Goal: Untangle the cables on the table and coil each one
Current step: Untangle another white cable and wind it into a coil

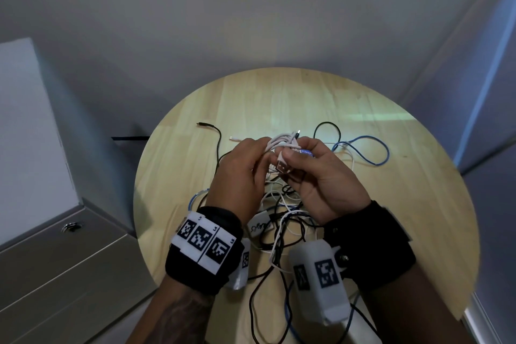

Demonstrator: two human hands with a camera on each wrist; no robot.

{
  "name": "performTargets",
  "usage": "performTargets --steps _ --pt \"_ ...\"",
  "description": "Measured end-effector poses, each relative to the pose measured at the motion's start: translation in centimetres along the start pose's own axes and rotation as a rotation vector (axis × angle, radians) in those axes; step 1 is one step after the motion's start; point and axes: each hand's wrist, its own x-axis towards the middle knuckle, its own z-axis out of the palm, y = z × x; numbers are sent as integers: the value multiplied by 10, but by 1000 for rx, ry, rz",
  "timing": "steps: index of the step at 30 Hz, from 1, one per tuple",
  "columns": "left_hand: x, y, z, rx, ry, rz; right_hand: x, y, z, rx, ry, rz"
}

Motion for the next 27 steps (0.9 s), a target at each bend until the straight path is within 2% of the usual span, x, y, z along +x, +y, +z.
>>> performTargets --steps 2,4,9,11,12,13,16,19,20,22,24,27 --pt "0 -2 1 -40 5 -25 -3 1 3 -73 -19 -47" --pt "0 -1 2 -75 11 -71 -4 4 5 -246 -25 -129" --pt "0 -1 -1 -106 57 -170 1 15 -9 -861 166 -420" --pt "0 -3 -2 -95 60 -233 2 17 -15 -1088 183 -474" --pt "0 -3 -3 -106 65 -271 2 16 -16 -1116 175 -469" --pt "1 -3 -4 -129 69 -304 3 15 -17 -1035 155 -426" --pt "4 2 -9 -298 61 -405 3 10 -10 -470 18 -171" --pt "5 5 -16 -632 -60 -557 2 5 -12 -243 -59 -77" --pt "4 4 -19 -670 -113 -569 2 5 -14 -233 -62 -74" --pt "3 -1 -21 -544 -165 -525 3 5 -18 -410 -28 -151" --pt "2 -6 -19 -362 -146 -462 4 6 -23 -699 21 -289" --pt "2 -4 -12 -175 -60 -382 6 8 -24 -908 31 -439"
